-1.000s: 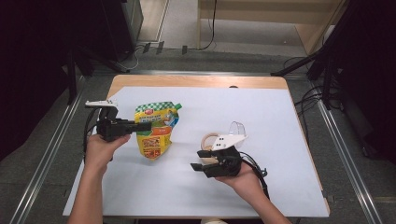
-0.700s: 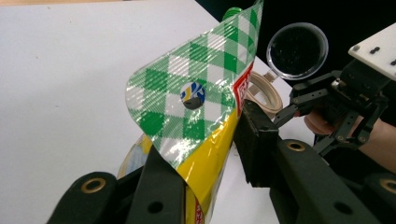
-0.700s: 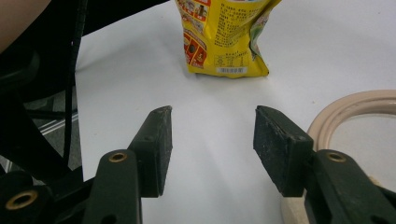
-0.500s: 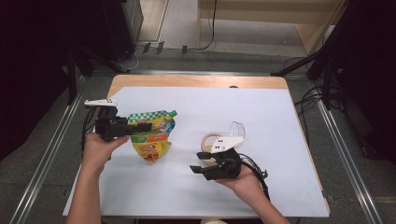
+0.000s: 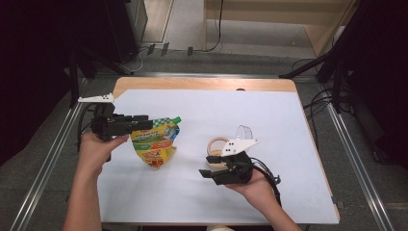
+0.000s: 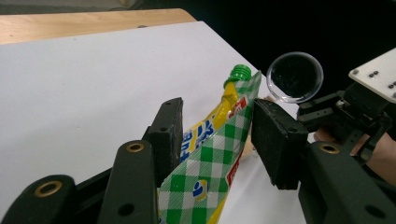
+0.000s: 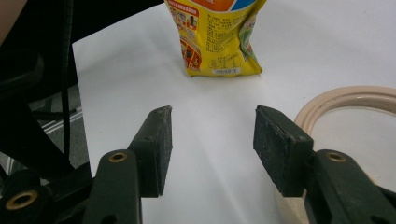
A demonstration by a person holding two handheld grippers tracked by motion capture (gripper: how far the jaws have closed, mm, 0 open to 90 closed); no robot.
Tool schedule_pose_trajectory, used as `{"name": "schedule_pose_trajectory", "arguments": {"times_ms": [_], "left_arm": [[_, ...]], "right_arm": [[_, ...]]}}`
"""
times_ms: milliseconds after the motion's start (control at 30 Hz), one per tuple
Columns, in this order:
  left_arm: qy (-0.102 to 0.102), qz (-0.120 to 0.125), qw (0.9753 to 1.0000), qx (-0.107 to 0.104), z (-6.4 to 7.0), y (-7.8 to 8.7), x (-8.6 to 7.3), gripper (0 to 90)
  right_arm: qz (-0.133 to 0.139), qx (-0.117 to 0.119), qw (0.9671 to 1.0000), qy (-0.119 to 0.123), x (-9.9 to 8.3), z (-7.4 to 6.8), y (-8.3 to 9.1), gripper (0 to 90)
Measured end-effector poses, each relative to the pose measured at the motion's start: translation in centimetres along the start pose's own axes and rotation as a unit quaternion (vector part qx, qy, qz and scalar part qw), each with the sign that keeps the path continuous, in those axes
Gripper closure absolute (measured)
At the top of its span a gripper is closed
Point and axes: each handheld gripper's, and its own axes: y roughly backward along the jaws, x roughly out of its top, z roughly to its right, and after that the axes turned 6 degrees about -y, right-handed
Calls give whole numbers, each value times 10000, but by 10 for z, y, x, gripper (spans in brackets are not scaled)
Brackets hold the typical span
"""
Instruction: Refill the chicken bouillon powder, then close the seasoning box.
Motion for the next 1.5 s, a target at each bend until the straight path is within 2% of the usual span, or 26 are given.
{"name": "schedule_pose_trajectory", "arguments": {"times_ms": [300,367,433,533,600,733,767,933,1033,1100,1133,1233,1400,1500], "left_arm": [[15,31,9997,246,-1,9,9,538],[53,44,9994,335,-2,12,9,531],[52,58,9986,530,-3,18,9,528],[111,164,9982,567,-6,26,9,528],[113,152,9978,641,-9,29,7,526],[183,100,9969,756,-12,29,3,516],[135,104,9967,793,-13,29,2,515],[166,81,9961,864,-18,26,0,517],[190,59,9957,906,-22,23,-4,518],[181,-38,9941,1073,-25,20,-6,510],[185,-72,9942,1056,-26,20,-6,499],[176,-74,9952,961,-29,16,-10,494],[216,-163,9952,942,-37,10,-16,494],[248,-180,9948,969,-40,9,-19,494]], "right_arm": [[18,-9,10000,9,1,1,7,486],[13,-40,10000,8,0,0,9,485],[13,-63,10000,1,-2,0,12,486],[38,-61,10000,-68,-7,-1,17,487],[19,-75,9999,-81,-9,0,20,489],[124,-133,9998,-112,-9,4,28,498],[151,-145,9997,-114,-10,5,30,503],[141,-196,9997,-74,-12,7,40,522],[184,-153,9997,-110,-14,8,47,533],[249,-64,9996,-149,-15,9,51,557],[295,-5,9994,-161,-16,9,56,569],[338,-22,9993,-126,-18,10,65,623],[442,-121,9989,-68,-22,15,78,645],[539,-168,9983,-154,-24,20,84,686]]}}
